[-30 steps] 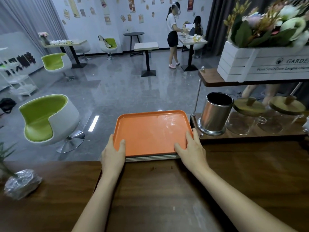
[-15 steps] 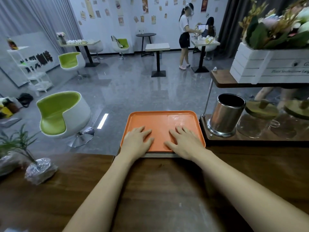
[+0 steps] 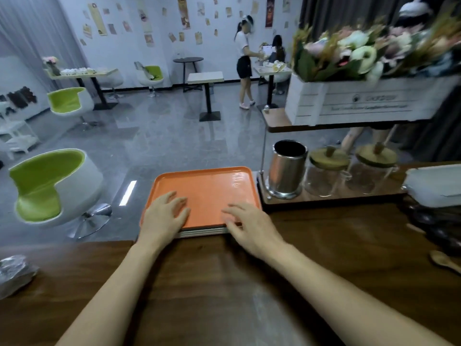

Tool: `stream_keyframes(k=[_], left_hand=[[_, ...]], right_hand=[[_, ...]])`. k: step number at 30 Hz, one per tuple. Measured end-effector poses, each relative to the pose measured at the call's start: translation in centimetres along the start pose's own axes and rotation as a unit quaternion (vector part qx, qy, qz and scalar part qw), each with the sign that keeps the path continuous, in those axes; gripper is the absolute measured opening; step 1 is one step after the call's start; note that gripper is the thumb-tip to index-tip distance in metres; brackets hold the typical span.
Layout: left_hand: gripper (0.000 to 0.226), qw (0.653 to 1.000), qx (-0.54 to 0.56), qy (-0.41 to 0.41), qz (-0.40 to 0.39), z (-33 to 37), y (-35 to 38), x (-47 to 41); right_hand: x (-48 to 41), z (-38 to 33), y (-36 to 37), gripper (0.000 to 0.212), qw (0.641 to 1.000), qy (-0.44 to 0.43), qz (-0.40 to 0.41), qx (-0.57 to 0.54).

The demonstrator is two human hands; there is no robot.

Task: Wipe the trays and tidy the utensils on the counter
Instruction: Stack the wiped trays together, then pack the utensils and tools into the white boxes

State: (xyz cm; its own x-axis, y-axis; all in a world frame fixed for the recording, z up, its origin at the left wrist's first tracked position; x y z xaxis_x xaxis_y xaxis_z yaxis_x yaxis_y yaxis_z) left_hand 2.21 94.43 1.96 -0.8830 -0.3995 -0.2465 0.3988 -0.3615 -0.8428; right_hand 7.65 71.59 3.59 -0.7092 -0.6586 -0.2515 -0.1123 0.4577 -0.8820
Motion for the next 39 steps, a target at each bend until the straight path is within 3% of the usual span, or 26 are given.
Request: stream_keyframes(k=[2,4,6,9,12,15,22,28,39], left_hand=[[0.029,0.992,0.03,0.056,0.105,2.1,-1.0,2.1],[0.029,0.98,0.058,0.111,0.155,6.0,0.0,5.1],[0.026,0.974,0.102,0.147,0.138,11.8,2.7,7.8],[0.029,0.97,0.17,0.167,0.051,20.8,8.5,10.8],[0.038,0.966,0.225,0.123,-0.033,27.5,14.5,13.0],[0.041,0.961,0.253,0.088,-0.061,32.4,18.3,15.5],[0.043,0.956,0.282,0.065,-0.045,44.5,23.8,21.6],[0.043,0.948,0.306,0.056,-0.064,51.8,27.6,23.3],[0.057,0.948,0.31,0.065,-0.026,61.9,28.3,9.4]], right_hand=[[5.6,1.6,-1.6,0.031,0.999,0.006,0.017,-0.047],[10.4,5.1,-2.6,0.03,0.997,0.043,0.007,-0.058],[13.9,9.7,-3.9,0.03,0.994,0.098,0.009,-0.043],[17.6,15.1,-6.7,0.031,0.988,0.152,0.026,-0.02],[20.9,19.1,-10.4,0.031,0.98,0.186,0.064,-0.024],[25.1,23.1,-14.0,0.033,0.972,0.217,0.085,-0.022],[35.2,31.7,-20.1,0.037,0.967,0.239,0.084,-0.039],[37.7,37.1,-24.3,0.035,0.966,0.242,0.083,-0.048],[31.2,48.1,-36.0,0.045,0.962,0.26,0.084,0.02]])
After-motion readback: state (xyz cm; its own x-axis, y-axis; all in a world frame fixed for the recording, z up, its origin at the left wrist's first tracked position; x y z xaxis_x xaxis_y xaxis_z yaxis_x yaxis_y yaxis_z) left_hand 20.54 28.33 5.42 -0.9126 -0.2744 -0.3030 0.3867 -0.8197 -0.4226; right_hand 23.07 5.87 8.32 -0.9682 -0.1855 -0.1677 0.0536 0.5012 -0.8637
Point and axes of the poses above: each hand's wrist, its own x-axis away from the middle knuckle, its own y-axis out of the palm, z = x × y, the point moved 9 cm from there along -x, towards the middle knuckle, and after that the axes turned 9 degrees about x, right-handed, at the moved point
